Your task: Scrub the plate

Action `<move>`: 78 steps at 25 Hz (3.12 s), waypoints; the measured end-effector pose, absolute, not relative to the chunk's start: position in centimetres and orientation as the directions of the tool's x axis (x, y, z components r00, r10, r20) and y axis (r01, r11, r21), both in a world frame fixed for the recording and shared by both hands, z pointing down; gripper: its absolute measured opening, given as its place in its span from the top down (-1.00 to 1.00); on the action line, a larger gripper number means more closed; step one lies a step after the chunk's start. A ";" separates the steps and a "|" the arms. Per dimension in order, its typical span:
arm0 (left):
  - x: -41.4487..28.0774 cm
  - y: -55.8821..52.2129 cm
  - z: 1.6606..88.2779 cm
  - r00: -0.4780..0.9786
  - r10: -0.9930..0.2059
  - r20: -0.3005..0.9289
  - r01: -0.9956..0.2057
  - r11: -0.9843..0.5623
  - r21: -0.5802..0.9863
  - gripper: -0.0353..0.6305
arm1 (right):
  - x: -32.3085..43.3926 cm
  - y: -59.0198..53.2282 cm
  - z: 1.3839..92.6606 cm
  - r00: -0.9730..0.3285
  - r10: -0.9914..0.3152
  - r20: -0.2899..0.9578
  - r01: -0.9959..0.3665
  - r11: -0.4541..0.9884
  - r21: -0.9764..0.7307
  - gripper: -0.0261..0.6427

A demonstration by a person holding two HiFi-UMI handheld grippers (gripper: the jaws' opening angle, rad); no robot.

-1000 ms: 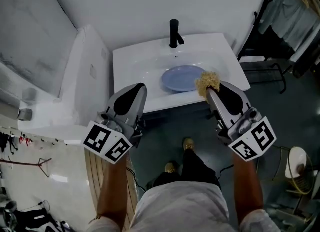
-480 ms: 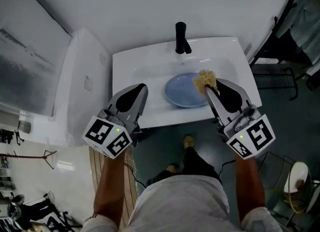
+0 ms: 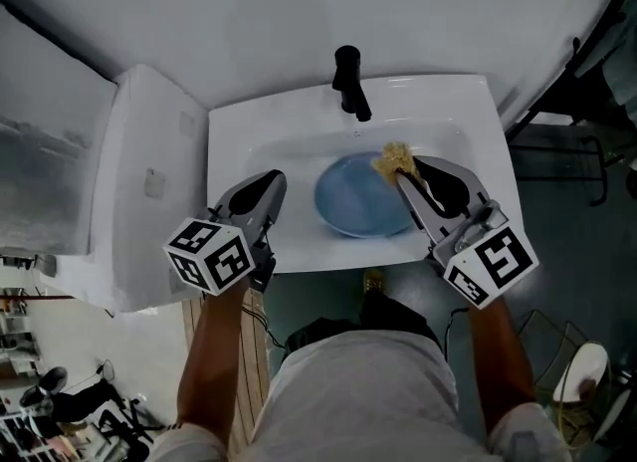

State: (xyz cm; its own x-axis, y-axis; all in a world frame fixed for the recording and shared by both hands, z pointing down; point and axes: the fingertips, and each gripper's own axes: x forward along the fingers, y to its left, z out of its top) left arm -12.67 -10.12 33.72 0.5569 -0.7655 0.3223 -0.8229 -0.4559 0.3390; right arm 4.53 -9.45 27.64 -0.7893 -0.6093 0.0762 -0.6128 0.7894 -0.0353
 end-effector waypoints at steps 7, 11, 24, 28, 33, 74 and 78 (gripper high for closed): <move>-12.5 -11.3 38.6 0.536 -0.715 0.450 -0.822 -0.319 0.472 0.73 | 4.1 -11.5 29.9 -0.813 -0.561 0.159 -0.572 0.820 -0.031 0.73; -11.6 -11.0 41.8 0.545 -0.637 0.545 -0.816 -0.252 0.521 0.49 | 3.6 -12.1 31.1 -0.812 -0.543 0.215 -0.562 0.826 -0.034 0.73; -11.3 -11.4 51.0 0.577 -0.367 0.730 -0.801 -0.077 0.594 0.27 | 0.1 -14.1 37.1 -0.763 -0.475 0.439 -0.537 0.844 -0.019 0.73; -11.0 -11.0 53.0 0.611 -0.281 0.740 -0.776 -0.026 0.631 0.24 | -1.0 -14.2 38.9 -0.756 -0.451 0.474 -0.530 0.847 -0.040 0.73; -10.6 -10.7 54.9 0.644 -0.210 0.736 -0.749 0.025 0.662 0.24 | -1.5 -14.1 40.2 -0.748 -0.441 0.496 -0.534 0.844 -0.055 0.73; -12.7 -11.2 48.8 0.542 -0.460 0.703 -0.834 -0.191 0.518 0.81 | -5.3 -15.5 42.9 -0.614 -0.503 0.608 -0.656 0.754 -0.040 0.73; -12.8 -11.1 48.0 0.524 -0.509 0.683 -0.837 -0.157 0.525 0.81 | -6.1 -15.5 42.6 -0.606 -0.514 0.607 -0.670 0.741 -0.043 0.73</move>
State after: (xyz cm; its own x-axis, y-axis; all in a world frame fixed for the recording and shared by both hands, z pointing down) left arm -12.84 -11.05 48.03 0.5240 -0.5093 0.6826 -0.8366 -0.1575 0.5247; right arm -6.12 -15.45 42.60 -0.6062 -0.5136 0.6073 -0.6705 0.7407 -0.0429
